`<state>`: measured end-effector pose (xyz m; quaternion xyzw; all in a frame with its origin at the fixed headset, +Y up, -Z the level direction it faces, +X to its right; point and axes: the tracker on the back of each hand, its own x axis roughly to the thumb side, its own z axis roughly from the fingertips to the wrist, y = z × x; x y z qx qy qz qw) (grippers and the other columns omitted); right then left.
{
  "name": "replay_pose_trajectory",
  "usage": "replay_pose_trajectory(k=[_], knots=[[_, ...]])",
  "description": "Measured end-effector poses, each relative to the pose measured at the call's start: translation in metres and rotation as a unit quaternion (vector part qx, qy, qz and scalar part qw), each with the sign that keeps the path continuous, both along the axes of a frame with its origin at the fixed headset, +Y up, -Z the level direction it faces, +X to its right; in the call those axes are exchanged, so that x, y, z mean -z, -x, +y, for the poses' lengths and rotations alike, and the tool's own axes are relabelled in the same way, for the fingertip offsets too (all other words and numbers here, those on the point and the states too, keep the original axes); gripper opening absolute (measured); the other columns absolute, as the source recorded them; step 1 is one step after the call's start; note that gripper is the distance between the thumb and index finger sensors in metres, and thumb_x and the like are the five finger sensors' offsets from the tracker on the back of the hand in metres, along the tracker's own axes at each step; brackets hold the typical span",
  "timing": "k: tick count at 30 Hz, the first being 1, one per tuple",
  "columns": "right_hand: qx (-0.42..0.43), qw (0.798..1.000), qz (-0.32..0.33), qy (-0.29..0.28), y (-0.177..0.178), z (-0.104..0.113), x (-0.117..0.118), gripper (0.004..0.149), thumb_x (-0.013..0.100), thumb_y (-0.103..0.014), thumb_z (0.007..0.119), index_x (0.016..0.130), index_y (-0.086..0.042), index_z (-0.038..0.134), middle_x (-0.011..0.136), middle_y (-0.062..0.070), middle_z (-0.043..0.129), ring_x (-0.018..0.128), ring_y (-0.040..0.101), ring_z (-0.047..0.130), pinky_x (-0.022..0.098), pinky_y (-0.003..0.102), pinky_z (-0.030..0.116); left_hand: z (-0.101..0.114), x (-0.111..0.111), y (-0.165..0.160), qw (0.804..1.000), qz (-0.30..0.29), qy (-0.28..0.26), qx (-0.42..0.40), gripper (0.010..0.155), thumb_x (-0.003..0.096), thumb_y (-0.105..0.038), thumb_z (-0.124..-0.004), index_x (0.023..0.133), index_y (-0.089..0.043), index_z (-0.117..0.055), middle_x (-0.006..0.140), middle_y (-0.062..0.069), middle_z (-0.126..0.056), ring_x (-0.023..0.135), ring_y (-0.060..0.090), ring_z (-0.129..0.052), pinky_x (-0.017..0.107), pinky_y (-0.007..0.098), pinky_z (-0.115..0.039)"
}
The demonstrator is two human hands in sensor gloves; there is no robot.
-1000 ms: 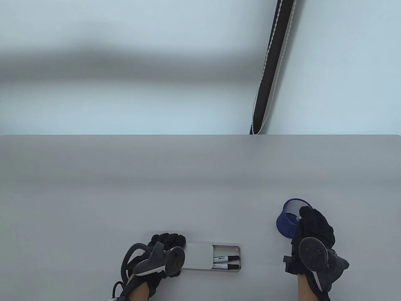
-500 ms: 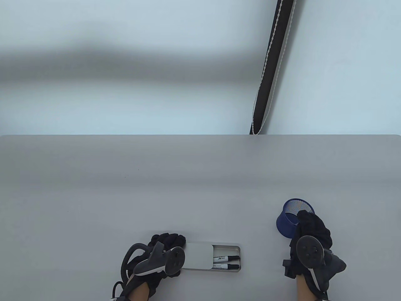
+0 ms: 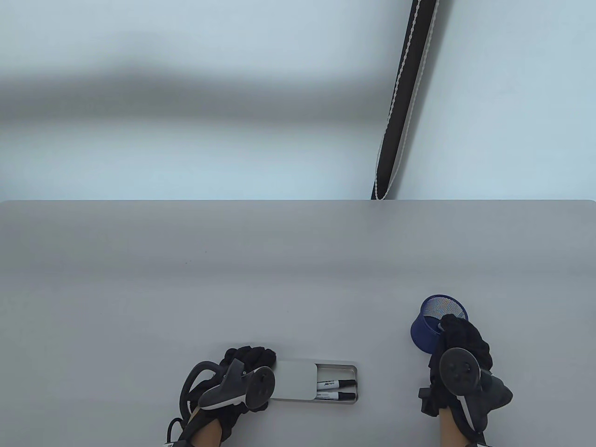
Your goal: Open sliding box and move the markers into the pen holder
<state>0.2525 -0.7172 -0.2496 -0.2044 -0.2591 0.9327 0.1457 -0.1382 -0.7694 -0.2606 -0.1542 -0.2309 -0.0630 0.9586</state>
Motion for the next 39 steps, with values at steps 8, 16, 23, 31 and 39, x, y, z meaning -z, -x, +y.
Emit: replay_pose_trajectory(k=[8,16,23,31,39], knots=[[0.001,1.000,0.004,-0.001,0.002,0.003,0.000,0.047,0.045,-0.033,0.071,0.090,-0.023,0.064,0.094,0.010,0.061,0.078,0.029,0.072,0.063,0.050,0.058,0.000,0.000,0.000,1.000,0.000,0.000,0.000,0.076,0.0434,-0.064,-0.064,0.107,-0.032,-0.037,0.117,-0.006,-0.045,0.108,0.021,-0.057,0.084,0.039,-0.054],[0.007,0.999,0.032,-0.038,0.013,0.020,-0.003,0.054,0.046,-0.036,0.070,0.095,-0.022,0.056,0.099,0.013,0.052,0.085,0.032,0.065,0.066,0.053,0.053,0.000,-0.001,0.000,1.000,-0.004,0.000,0.006,0.076,0.0443,-0.064,-0.064,0.107,-0.032,-0.036,0.117,-0.006,-0.044,0.108,0.021,-0.056,0.084,0.040,-0.054],[-0.026,0.993,0.095,-0.061,0.042,0.032,-0.005,0.054,0.046,-0.038,0.070,0.095,-0.023,0.055,0.099,0.012,0.052,0.086,0.032,0.064,0.067,0.053,0.052,0.000,-0.001,-0.001,1.000,-0.006,0.000,0.005,0.075,0.0453,-0.064,-0.063,0.107,-0.031,-0.036,0.117,-0.005,-0.044,0.109,0.021,-0.056,0.084,0.040,-0.054],[-0.056,0.978,0.201,0.017,0.081,0.023,0.000,0.052,0.045,-0.041,0.071,0.094,-0.027,0.061,0.099,0.007,0.061,0.087,0.029,0.068,0.069,0.051,0.054,-0.001,-0.002,-0.001,1.000,-0.009,0.001,0.004,0.074,0.0468,-0.063,-0.062,0.108,-0.030,-0.036,0.118,-0.004,-0.043,0.109,0.022,-0.055,0.084,0.041,-0.053],[-0.102,0.939,0.298,0.140,0.117,-0.004,0.007,0.053,0.043,-0.040,0.073,0.093,-0.025,0.067,0.097,0.008,0.066,0.086,0.032,0.071,0.069,0.052,0.055,-0.001,-0.002,-0.001,1.000,-0.010,0.001,0.004,0.074,0.0469,-0.063,-0.062,0.108,-0.030,-0.036,0.118,-0.004,-0.043,0.109,0.023,-0.055,0.084,0.041,-0.053]])
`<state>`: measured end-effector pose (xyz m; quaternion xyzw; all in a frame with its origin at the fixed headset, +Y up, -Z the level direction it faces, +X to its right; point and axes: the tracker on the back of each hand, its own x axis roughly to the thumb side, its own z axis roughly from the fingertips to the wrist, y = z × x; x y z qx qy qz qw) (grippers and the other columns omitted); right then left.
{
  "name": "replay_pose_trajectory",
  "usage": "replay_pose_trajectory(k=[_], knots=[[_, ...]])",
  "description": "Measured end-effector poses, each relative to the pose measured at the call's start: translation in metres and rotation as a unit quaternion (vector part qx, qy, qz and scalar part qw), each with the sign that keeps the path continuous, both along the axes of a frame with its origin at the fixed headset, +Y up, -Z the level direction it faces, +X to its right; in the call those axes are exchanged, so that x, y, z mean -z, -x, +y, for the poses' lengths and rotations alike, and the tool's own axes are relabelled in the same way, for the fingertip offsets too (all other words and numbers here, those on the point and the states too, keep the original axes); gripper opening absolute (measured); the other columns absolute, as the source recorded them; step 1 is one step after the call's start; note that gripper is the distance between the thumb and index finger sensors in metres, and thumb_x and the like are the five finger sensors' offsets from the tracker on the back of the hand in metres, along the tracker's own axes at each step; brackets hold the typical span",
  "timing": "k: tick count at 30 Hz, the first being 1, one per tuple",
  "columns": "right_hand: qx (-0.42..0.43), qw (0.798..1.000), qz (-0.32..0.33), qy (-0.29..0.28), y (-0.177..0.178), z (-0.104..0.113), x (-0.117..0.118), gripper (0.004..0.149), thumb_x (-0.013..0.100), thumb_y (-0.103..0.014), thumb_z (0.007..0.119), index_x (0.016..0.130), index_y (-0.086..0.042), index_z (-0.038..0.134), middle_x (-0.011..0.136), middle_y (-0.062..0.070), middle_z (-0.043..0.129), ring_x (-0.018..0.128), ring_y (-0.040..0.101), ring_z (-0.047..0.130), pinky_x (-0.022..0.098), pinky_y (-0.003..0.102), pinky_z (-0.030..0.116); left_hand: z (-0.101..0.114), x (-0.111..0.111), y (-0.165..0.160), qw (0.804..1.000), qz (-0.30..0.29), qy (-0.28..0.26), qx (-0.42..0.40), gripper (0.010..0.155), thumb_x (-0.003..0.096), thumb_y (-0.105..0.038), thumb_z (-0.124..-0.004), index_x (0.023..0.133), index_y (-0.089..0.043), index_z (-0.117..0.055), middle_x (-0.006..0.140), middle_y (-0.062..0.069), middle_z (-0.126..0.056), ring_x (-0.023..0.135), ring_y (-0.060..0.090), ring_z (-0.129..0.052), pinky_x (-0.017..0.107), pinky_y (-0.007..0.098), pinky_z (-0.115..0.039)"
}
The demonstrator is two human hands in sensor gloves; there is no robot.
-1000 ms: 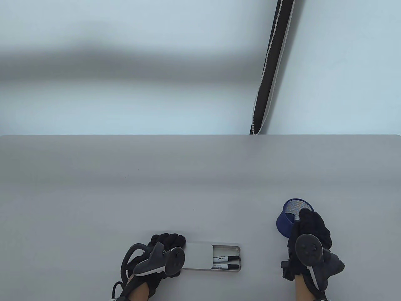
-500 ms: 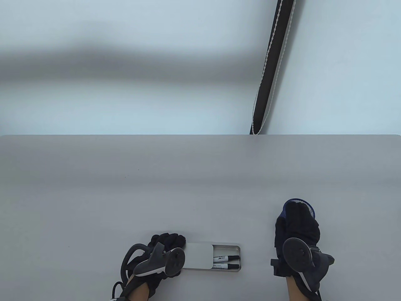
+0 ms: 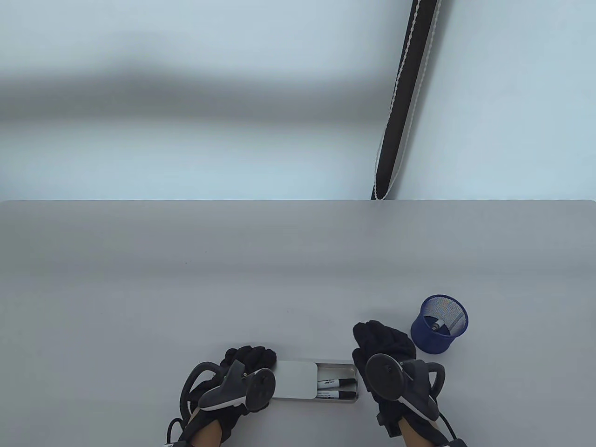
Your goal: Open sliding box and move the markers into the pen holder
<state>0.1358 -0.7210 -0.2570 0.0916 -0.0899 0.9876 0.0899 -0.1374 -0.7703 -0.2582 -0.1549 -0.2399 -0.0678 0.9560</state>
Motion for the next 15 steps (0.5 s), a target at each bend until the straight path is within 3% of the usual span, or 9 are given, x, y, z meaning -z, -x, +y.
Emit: replay_pose_trajectory(k=[8,15], knots=[[-0.096,0.991,0.055,0.079,0.024,-0.020,0.000,0.055,0.041,-0.041,0.076,0.093,-0.026,0.067,0.097,0.007,0.067,0.086,0.031,0.072,0.069,0.052,0.056,0.000,0.000,0.000,1.000,0.000,0.000,0.000,0.074,0.0472,-0.063,-0.062,0.108,-0.030,-0.036,0.118,-0.004,-0.043,0.109,0.023,-0.055,0.084,0.041,-0.053],[-0.138,0.982,0.068,0.111,0.032,-0.031,0.001,0.055,0.040,-0.040,0.081,0.092,-0.029,0.066,0.098,0.004,0.065,0.088,0.030,0.070,0.070,0.052,0.055,0.000,0.000,0.000,1.000,0.000,0.000,0.000,0.073,0.0477,-0.064,-0.061,0.108,-0.029,-0.036,0.118,-0.003,-0.043,0.109,0.023,-0.055,0.084,0.041,-0.053]])
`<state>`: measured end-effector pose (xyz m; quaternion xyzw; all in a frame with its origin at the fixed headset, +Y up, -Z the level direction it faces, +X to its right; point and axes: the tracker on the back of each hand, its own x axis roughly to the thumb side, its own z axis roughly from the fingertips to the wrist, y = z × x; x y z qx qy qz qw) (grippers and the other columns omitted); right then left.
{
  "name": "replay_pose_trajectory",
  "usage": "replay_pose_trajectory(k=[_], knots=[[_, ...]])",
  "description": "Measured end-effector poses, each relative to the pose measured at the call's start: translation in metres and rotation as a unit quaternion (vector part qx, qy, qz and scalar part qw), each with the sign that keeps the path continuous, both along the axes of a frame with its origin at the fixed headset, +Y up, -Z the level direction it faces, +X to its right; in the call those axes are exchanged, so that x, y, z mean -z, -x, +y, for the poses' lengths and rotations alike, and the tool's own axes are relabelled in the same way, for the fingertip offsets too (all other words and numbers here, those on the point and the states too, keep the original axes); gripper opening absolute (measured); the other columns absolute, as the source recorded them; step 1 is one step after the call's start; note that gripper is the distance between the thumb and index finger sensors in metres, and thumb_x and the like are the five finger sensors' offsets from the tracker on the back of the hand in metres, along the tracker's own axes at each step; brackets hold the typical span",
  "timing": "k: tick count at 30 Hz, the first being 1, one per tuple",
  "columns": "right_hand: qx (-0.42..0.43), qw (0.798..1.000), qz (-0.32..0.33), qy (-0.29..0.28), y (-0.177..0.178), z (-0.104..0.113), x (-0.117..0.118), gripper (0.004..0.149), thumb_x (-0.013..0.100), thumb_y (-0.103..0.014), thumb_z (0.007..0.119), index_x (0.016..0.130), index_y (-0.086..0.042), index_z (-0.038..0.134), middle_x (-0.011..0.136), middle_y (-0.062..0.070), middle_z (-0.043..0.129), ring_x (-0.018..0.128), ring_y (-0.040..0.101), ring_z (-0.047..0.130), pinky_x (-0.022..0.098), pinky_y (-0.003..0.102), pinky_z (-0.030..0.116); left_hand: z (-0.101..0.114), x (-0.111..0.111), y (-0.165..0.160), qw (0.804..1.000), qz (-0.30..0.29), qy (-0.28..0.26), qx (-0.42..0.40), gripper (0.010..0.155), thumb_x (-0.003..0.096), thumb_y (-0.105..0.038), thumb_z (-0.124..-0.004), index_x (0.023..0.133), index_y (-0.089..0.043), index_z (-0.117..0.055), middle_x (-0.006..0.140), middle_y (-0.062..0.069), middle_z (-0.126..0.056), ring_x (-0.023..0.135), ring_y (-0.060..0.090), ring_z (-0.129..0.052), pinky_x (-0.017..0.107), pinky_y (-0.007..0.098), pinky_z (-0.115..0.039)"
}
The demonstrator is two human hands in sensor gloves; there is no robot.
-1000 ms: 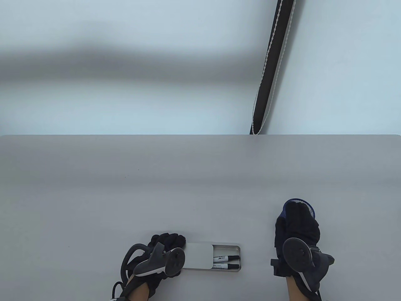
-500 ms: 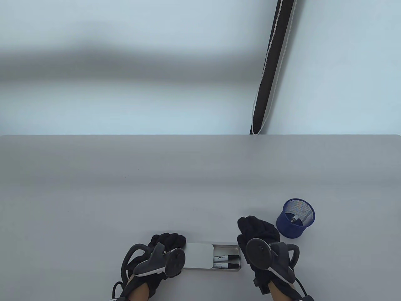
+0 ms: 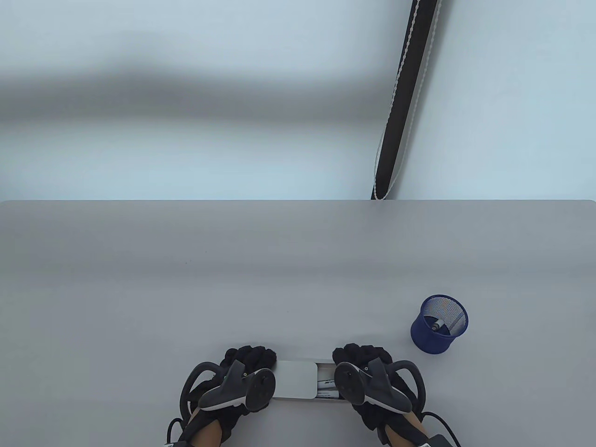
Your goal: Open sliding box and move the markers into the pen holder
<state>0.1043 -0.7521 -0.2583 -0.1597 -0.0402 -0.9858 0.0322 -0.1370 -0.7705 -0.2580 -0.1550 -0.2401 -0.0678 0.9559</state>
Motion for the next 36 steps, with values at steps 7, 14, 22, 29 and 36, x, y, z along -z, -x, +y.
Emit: replay_pose_trajectory(k=[7,14,22,29,36], knots=[[-0.033,0.999,-0.001,0.015,0.002,-0.007,0.002,0.064,0.034,-0.034,0.090,0.092,-0.032,0.061,0.100,0.003,0.063,0.089,0.029,0.069,0.070,0.052,0.054,0.000,0.000,0.000,1.000,-0.001,-0.001,0.001,0.073,0.0476,-0.064,-0.061,0.108,-0.029,-0.036,0.118,-0.003,-0.043,0.109,0.023,-0.055,0.084,0.041,-0.053],[-0.056,0.998,-0.019,0.001,0.004,-0.013,0.005,0.072,0.027,-0.025,0.099,0.088,-0.037,0.062,0.094,-0.002,0.070,0.084,0.025,0.077,0.068,0.051,0.060,0.000,0.000,-0.001,1.000,-0.001,-0.003,0.002,0.074,0.0475,-0.064,-0.061,0.108,-0.029,-0.036,0.118,-0.003,-0.043,0.109,0.023,-0.055,0.084,0.041,-0.054],[-0.078,0.996,-0.039,-0.031,0.005,-0.017,0.010,0.076,0.018,-0.019,0.103,0.082,-0.040,0.068,0.084,-0.005,0.080,0.071,0.020,0.087,0.062,0.047,0.069,0.000,0.000,-0.004,1.000,-0.004,-0.005,0.005,0.074,0.0473,-0.064,-0.061,0.108,-0.030,-0.036,0.118,-0.004,-0.044,0.109,0.023,-0.056,0.084,0.041,-0.054],[-0.094,0.994,-0.043,-0.035,0.008,-0.019,0.013,0.064,0.030,-0.018,0.100,0.081,-0.039,0.069,0.081,-0.006,0.082,0.067,0.018,0.089,0.061,0.046,0.071,0.000,0.000,-0.004,1.000,-0.004,-0.007,0.006,0.074,0.0469,-0.063,-0.062,0.108,-0.030,-0.037,0.118,-0.004,-0.044,0.109,0.023,-0.056,0.084,0.041,-0.054],[-0.095,0.994,-0.038,-0.038,0.009,-0.016,0.012,0.074,0.017,-0.016,0.103,0.079,-0.039,0.070,0.078,-0.005,0.084,0.063,0.017,0.091,0.060,0.045,0.074,0.000,-0.001,-0.004,1.000,-0.004,-0.008,0.007,0.074,0.0466,-0.063,-0.062,0.107,-0.030,-0.037,0.117,-0.004,-0.044,0.108,0.023,-0.057,0.084,0.041,-0.054]])
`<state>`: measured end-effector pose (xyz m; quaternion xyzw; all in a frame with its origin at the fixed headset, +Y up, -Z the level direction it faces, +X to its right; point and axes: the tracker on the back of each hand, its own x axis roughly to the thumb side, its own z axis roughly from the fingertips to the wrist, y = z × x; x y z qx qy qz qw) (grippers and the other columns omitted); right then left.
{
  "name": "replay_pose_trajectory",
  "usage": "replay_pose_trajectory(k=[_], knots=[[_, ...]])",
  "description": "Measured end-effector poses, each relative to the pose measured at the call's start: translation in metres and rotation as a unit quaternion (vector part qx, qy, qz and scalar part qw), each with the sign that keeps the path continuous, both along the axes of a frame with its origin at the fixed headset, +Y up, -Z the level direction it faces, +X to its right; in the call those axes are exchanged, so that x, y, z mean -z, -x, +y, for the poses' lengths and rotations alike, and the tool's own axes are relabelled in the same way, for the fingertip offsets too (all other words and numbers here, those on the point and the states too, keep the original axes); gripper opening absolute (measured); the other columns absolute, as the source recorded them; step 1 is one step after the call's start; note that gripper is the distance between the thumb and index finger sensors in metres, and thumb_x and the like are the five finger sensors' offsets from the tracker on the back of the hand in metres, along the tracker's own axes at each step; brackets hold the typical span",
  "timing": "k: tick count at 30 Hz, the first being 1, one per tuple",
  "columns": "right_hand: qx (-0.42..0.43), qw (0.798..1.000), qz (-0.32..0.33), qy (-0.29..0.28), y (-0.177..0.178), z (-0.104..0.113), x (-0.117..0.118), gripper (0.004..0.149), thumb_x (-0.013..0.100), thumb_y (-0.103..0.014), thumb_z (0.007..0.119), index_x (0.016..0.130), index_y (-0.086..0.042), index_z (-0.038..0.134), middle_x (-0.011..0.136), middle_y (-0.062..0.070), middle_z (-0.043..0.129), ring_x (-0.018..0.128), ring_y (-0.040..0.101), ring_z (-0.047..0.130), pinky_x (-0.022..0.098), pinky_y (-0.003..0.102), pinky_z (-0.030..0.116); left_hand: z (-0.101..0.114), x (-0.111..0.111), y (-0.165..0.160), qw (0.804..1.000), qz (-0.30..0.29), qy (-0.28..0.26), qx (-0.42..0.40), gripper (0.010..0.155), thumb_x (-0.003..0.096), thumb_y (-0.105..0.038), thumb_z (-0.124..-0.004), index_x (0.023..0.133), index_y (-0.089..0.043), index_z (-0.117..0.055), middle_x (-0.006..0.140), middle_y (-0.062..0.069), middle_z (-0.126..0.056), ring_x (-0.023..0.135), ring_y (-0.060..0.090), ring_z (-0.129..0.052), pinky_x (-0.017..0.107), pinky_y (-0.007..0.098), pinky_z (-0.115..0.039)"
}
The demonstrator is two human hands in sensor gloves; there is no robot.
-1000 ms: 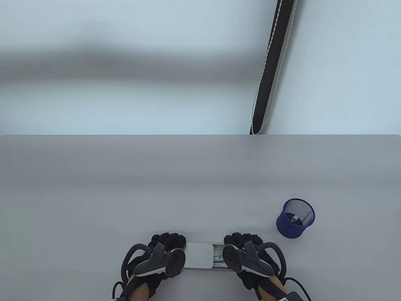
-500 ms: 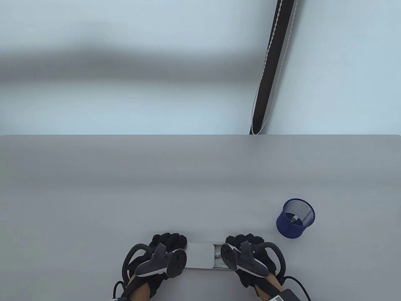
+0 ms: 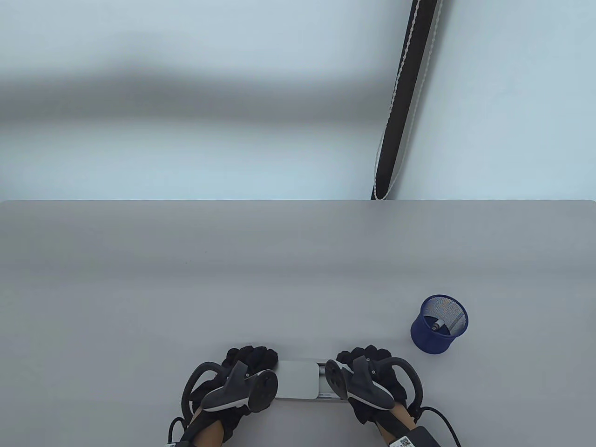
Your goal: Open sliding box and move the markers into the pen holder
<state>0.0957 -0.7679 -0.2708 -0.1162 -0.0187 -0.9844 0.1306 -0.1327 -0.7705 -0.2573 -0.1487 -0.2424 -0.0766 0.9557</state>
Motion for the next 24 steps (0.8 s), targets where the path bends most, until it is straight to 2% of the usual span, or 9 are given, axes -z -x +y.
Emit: replay_pose_trajectory(k=[15,24], knots=[[-0.065,0.997,0.036,-0.023,0.011,-0.003,-0.001,0.084,0.005,-0.015,0.103,0.079,-0.034,0.070,0.074,-0.003,0.086,0.055,0.014,0.094,0.056,0.043,0.078,0.000,0.000,-0.001,1.000,0.000,-0.002,0.001,0.074,0.0463,-0.063,-0.063,0.107,-0.030,-0.037,0.117,-0.003,-0.045,0.108,0.023,-0.057,0.083,0.041,-0.055],[-0.098,0.993,0.058,-0.044,0.016,-0.003,-0.004,0.088,-0.003,-0.020,0.102,0.079,-0.031,0.071,0.072,-0.002,0.089,0.052,0.013,0.096,0.054,0.042,0.080,0.000,0.000,-0.001,1.000,0.000,-0.002,0.001,0.074,0.0461,-0.063,-0.063,0.107,-0.030,-0.037,0.117,-0.004,-0.045,0.108,0.022,-0.057,0.083,0.041,-0.055]])
